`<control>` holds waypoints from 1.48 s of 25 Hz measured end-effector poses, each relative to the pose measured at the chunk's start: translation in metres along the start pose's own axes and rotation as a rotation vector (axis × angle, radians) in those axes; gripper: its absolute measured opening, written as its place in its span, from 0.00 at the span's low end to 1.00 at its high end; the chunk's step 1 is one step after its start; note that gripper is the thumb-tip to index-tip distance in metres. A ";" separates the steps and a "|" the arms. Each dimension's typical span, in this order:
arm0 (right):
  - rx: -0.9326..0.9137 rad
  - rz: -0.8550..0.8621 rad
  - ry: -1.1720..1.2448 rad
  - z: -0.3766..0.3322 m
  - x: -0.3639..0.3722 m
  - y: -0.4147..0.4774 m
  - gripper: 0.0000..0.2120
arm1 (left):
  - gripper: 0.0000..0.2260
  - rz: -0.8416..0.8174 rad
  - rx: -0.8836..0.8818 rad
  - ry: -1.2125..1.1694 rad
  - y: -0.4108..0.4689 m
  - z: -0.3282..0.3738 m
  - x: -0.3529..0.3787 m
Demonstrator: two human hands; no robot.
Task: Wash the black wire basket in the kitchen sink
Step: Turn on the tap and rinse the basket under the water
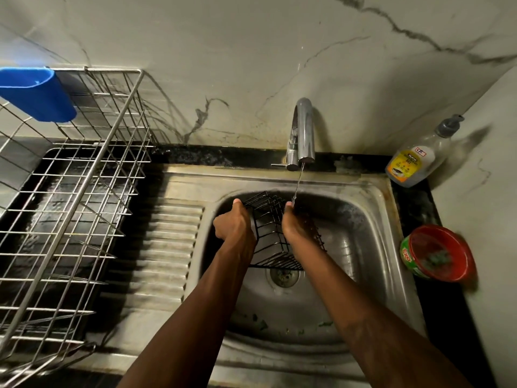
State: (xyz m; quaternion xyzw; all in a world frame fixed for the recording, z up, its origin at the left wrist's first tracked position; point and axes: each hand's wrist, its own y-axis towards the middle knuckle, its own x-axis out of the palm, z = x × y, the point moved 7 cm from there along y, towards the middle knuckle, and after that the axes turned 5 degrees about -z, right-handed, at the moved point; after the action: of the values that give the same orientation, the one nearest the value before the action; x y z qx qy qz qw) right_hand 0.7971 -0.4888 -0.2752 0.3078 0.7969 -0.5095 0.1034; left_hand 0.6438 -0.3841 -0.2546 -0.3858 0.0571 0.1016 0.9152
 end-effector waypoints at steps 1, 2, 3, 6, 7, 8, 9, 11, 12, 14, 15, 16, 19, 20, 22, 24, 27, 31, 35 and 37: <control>-0.059 -0.055 0.030 -0.011 0.006 -0.013 0.43 | 0.28 0.009 0.025 0.028 -0.007 0.006 0.000; -0.119 -0.090 0.068 -0.020 0.007 -0.023 0.42 | 0.27 0.000 0.044 0.049 -0.014 0.011 0.001; -0.154 -0.127 0.130 -0.023 0.004 -0.032 0.41 | 0.24 -0.025 0.077 0.067 -0.022 0.017 0.002; -0.123 -0.371 0.439 -0.009 -0.004 -0.046 0.44 | 0.13 -0.158 0.193 0.106 -0.054 0.028 0.017; -0.154 -0.425 0.485 -0.006 -0.007 -0.047 0.41 | 0.12 -0.201 0.224 0.126 -0.066 0.029 0.024; -0.195 -0.444 0.497 -0.006 -0.012 -0.049 0.36 | 0.12 -0.234 0.258 0.151 -0.077 0.028 0.029; -0.223 -0.424 0.509 -0.005 -0.018 -0.048 0.31 | 0.11 -0.263 0.295 0.191 -0.086 0.026 0.036; -0.231 -0.329 0.543 0.000 -0.034 -0.045 0.23 | 0.09 -0.328 0.341 0.272 -0.095 0.019 0.053; -0.231 -0.280 0.569 0.002 -0.039 -0.037 0.21 | 0.08 -0.378 0.329 0.317 -0.097 0.013 0.063; -0.241 -0.185 0.614 0.009 -0.052 -0.028 0.20 | 0.06 -0.501 0.283 0.422 -0.103 0.004 0.083; -0.241 -0.121 0.620 0.017 -0.056 -0.017 0.21 | 0.06 -0.555 0.269 0.479 -0.106 -0.001 0.093; -0.247 -0.056 0.608 0.025 -0.061 -0.009 0.24 | 0.06 -0.602 0.236 0.518 -0.111 -0.005 0.099; -0.337 0.039 0.602 0.043 -0.072 0.009 0.35 | 0.06 -0.775 0.100 0.492 -0.118 -0.023 0.115; -0.345 0.040 0.583 0.049 -0.072 0.014 0.38 | 0.05 -0.808 0.055 0.447 -0.119 -0.026 0.114; -0.317 0.011 0.547 0.057 -0.074 0.015 0.46 | 0.06 -0.804 0.007 0.411 -0.114 -0.032 0.108; -0.273 0.003 0.496 0.064 -0.080 0.017 0.50 | 0.06 -0.755 -0.016 0.363 -0.099 -0.031 0.102; -0.179 0.077 0.408 0.083 -0.083 0.039 0.39 | 0.07 -0.670 -0.033 0.262 -0.072 -0.016 0.090; -0.096 0.120 0.319 0.095 -0.081 0.060 0.22 | 0.05 -0.588 0.015 0.210 -0.050 0.007 0.084; -0.076 0.156 0.295 0.096 -0.086 0.067 0.20 | 0.03 -0.604 -0.019 0.139 -0.051 0.011 0.092; -0.107 0.136 0.252 0.094 -0.085 0.070 0.18 | 0.04 -0.618 -0.029 0.085 -0.053 0.018 0.099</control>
State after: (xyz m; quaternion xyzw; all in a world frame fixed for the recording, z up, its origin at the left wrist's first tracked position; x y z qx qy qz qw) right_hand 0.8918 -0.5834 -0.3307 0.4166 0.8069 -0.4154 0.0530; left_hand 0.7526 -0.3934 -0.2235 -0.4016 -0.0263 -0.1966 0.8941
